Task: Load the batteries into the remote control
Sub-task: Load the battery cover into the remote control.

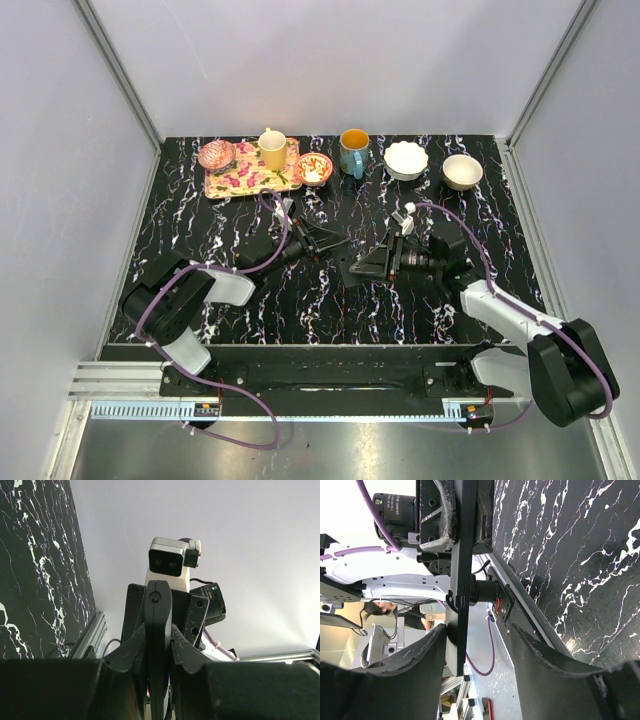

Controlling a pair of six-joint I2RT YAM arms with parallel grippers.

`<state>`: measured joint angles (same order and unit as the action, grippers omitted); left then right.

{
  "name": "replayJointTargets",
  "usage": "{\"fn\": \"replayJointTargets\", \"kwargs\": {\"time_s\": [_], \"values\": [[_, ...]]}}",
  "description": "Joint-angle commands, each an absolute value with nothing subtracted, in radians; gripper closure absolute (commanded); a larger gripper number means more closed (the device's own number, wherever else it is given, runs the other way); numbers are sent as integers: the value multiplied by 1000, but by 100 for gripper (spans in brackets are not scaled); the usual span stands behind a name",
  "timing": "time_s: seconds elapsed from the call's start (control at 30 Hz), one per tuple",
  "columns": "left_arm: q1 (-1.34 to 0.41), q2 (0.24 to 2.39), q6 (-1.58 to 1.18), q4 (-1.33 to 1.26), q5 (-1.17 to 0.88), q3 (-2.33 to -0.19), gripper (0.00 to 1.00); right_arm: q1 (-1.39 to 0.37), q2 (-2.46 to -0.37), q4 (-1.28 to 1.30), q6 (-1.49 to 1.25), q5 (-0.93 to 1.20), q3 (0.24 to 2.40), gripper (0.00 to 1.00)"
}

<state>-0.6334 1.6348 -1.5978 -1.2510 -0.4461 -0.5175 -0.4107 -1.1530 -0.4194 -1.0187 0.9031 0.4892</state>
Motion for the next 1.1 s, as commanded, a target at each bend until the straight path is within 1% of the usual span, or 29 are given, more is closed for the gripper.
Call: {"fn": "replayJointTargets", "kwargs": {"time_s": [0.0,0.37,0.87,1.0,1.07], "values": [[-640,1618,-1597,-1404,-449,-557,100,-429,-1167,-437,-1006,920,531,43],[-644,1612,-1592,-1401,-451,-552,100,-454,-1201,-413,-994,899,560,52],[-644,1577,-1555,-1333,-476,-554,100,-468,-1207,-226,-894,862,615,61],[-644,1568,-1552,-1328,-482,-548,100,-468,-1210,-218,-896,854,618,65],[-644,1566,-1552,-1327,-483,-546,100,-468,-1216,-221,-897,857,621,70]]}}
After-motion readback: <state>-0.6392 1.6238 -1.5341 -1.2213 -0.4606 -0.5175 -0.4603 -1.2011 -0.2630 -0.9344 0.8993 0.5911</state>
